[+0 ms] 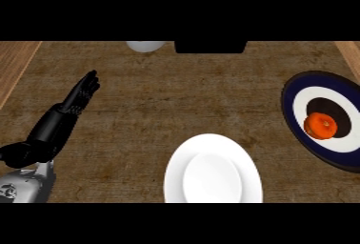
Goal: Pick the squash from the plate and place it in the plate
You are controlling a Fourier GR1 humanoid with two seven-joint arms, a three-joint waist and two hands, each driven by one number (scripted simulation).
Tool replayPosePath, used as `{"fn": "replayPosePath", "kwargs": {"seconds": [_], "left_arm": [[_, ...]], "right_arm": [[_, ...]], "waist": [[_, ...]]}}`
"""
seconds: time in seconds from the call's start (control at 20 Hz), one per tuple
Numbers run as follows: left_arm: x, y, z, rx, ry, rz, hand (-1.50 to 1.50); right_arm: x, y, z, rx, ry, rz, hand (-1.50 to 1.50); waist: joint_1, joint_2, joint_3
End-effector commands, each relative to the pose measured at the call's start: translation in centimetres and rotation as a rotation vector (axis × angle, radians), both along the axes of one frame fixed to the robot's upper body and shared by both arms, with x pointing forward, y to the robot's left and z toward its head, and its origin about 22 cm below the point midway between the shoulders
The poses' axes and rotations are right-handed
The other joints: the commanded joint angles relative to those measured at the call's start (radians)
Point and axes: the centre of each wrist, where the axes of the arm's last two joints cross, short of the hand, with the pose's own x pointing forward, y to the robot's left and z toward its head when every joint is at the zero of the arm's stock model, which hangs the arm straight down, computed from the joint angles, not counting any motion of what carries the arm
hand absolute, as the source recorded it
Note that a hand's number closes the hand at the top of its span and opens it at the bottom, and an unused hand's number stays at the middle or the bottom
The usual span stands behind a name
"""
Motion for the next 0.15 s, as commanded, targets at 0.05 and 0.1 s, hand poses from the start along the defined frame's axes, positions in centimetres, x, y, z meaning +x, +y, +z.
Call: {"fn": "replayPosePath", "kwargs": {"seconds": [0.05,0.1], "left_arm": [[0.4,0.3,0.1,-0.001,0.0,0.002,0.0],[0.2,0.6,-0.5,-0.001,0.007,0.013,0.0]], "right_arm": [[-0.8,0.2,-1.2,0.09,-0.123,0.211,-1.5],[-0.8,-0.1,-0.4,0.083,-0.132,0.211,-1.5]], "waist": [[-0.006,-0.001,0.0],[-0.003,0.001,0.002]]}}
